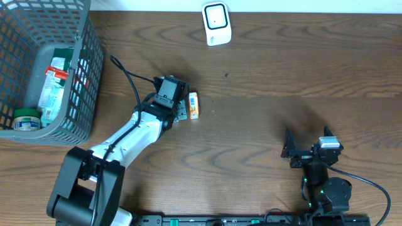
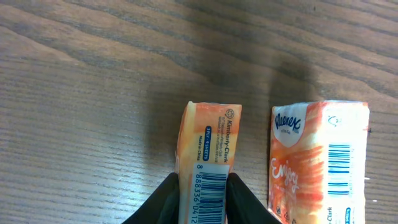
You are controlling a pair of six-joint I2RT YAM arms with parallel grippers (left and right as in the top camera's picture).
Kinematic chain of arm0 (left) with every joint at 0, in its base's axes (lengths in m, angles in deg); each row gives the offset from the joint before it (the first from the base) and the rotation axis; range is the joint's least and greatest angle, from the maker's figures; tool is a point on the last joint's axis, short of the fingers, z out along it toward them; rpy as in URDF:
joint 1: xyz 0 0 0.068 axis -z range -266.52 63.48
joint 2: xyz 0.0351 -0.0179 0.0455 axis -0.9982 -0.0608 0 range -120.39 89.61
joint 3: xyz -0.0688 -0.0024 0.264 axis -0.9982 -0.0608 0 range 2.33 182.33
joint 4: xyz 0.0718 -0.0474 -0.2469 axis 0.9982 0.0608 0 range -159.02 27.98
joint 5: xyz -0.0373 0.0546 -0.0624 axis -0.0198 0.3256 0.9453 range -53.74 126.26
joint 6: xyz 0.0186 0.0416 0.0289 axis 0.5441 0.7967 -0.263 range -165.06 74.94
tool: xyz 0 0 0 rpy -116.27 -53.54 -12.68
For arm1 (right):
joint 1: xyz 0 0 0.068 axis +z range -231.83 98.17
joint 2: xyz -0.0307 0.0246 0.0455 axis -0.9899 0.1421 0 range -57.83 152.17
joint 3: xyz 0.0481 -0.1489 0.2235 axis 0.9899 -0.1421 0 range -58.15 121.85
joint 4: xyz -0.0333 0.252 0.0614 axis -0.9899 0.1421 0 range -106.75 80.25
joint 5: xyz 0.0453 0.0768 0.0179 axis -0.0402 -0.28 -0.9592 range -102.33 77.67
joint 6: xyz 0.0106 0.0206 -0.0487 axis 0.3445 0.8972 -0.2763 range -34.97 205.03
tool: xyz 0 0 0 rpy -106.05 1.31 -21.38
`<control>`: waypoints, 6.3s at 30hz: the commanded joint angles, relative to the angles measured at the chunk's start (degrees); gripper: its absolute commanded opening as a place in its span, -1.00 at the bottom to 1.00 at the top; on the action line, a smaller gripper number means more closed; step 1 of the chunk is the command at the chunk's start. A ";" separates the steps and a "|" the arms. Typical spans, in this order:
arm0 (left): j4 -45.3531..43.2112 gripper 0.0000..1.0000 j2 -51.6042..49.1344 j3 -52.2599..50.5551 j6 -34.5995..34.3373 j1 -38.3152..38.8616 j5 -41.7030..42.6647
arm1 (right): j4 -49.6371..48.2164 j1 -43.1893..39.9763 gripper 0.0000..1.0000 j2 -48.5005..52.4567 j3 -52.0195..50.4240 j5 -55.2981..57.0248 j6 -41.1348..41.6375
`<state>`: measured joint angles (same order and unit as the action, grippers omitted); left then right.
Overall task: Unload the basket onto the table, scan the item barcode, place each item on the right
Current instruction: 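Lower the second pack next to the first and open the left gripper, then raise the left gripper back from the two packs, then reach the left gripper into the grey basket and grasp the mint-green wipe pack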
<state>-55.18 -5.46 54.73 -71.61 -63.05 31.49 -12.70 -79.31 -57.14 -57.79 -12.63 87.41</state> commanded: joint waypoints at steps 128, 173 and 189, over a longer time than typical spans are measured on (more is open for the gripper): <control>2.38 0.69 27.65 1.40 0.98 -7.80 -0.83 | 0.22 -0.20 0.98 -0.31 -0.04 0.00 -0.28; 49.29 0.70 18.51 50.62 12.00 -16.65 -1.09 | 0.22 -0.20 0.99 -0.31 -0.07 0.00 -0.28; 53.13 0.71 -2.84 67.52 11.26 -46.97 -0.83 | 0.22 -0.20 0.99 -0.31 -0.07 0.00 -0.28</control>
<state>-2.00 -5.22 121.90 -61.10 -108.08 31.34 -12.70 -79.31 -57.14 -57.79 -12.63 87.41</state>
